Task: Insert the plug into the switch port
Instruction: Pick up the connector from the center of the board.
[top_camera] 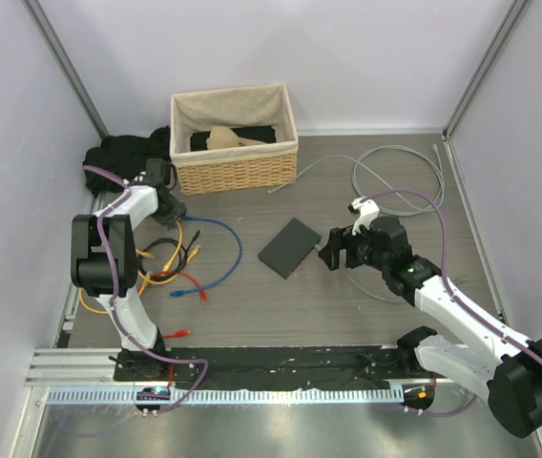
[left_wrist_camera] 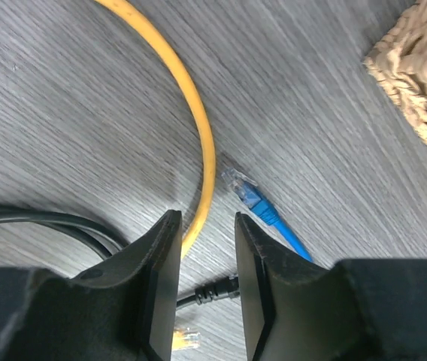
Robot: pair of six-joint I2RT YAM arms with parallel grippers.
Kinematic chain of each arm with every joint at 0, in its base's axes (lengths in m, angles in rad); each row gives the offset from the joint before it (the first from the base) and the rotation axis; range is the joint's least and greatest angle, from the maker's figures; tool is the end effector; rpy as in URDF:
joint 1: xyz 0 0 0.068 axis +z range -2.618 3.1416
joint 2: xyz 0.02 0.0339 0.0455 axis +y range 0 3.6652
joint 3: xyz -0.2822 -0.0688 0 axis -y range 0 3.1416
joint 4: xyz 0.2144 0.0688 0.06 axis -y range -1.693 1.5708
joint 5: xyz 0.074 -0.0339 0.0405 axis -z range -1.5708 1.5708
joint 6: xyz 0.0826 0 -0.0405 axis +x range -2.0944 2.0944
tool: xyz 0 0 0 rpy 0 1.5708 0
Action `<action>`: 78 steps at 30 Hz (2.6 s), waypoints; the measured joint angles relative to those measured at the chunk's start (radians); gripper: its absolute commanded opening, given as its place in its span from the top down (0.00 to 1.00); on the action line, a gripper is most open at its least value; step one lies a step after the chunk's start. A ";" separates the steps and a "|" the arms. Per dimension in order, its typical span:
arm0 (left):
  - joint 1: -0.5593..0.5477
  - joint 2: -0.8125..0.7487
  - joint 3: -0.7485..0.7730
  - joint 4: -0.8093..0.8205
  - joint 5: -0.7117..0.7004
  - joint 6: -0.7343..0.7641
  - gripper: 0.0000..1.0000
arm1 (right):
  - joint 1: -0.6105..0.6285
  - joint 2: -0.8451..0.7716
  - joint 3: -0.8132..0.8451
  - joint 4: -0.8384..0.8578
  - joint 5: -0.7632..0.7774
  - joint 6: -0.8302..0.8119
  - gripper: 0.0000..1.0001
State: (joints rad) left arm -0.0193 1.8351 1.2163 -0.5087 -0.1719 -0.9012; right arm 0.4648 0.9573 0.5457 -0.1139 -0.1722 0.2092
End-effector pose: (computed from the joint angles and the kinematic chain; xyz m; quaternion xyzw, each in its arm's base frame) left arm 0.3700 0.0070 0.1700 -0.4319 0.8709 -0.0223 0.2334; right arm 0.1836 0.1079 0.2355 -0.1526 0.8508 0.2348 0.4447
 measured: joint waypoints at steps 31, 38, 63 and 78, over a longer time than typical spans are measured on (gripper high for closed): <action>0.002 0.118 0.162 -0.048 0.008 -0.091 0.61 | 0.004 -0.008 0.000 0.000 -0.010 -0.001 0.16; 0.002 0.084 0.137 -0.079 0.003 -0.119 0.60 | 0.005 -0.008 0.000 0.001 -0.011 -0.001 0.16; 0.000 0.136 0.155 -0.093 0.020 -0.149 0.87 | 0.005 0.008 0.000 0.008 -0.019 -0.004 0.16; -0.011 -0.145 0.009 -0.053 0.161 -0.138 0.92 | 0.045 0.071 0.092 0.028 -0.075 0.025 0.17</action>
State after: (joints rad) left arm -0.0307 1.6901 1.2255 -0.5621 -0.0109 -1.0389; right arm 0.5102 1.0286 0.6380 -0.0856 -0.2470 0.2340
